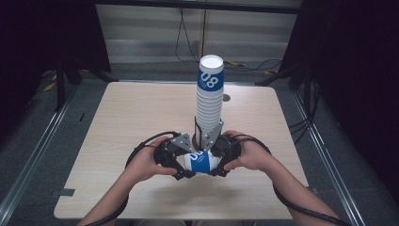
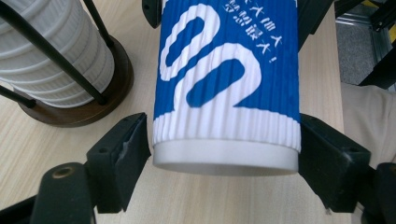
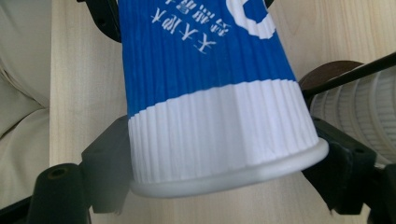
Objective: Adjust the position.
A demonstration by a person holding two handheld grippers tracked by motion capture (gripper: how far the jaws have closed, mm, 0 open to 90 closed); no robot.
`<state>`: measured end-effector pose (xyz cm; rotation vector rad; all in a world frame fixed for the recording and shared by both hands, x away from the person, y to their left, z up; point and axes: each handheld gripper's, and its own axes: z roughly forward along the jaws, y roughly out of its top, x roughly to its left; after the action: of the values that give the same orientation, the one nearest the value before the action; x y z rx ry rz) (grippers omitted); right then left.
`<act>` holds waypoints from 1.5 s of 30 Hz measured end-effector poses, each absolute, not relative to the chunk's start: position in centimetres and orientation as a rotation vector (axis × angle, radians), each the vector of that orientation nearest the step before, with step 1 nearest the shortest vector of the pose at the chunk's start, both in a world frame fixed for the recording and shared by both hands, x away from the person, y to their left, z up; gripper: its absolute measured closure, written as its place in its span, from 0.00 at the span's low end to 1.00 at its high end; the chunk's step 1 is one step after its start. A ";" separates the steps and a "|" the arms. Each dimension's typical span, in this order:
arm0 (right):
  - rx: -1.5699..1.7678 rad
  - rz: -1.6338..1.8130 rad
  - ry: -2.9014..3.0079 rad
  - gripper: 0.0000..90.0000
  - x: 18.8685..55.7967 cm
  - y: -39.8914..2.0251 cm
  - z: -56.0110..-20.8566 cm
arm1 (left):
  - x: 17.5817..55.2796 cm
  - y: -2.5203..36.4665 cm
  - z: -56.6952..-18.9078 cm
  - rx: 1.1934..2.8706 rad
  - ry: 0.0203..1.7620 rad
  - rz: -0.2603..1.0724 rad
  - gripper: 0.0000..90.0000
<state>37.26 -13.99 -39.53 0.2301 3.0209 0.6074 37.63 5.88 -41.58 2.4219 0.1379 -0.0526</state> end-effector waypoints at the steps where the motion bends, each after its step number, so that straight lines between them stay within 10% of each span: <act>1: 0.237 0.607 3.022 0.20 37.2 -13.9 -39.5 | 37.6 5.8 -41.6 2.423 0.129 -0.046 0.28; 45: 0.301 0.787 2.978 0.15 37.1 -15.4 -40.5 | 38.0 7.8 -42.0 2.367 0.161 -0.135 0.34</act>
<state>37.14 -15.45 -40.50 0.3012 2.9785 0.7865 37.96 7.76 -41.97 2.3668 0.1611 -0.1353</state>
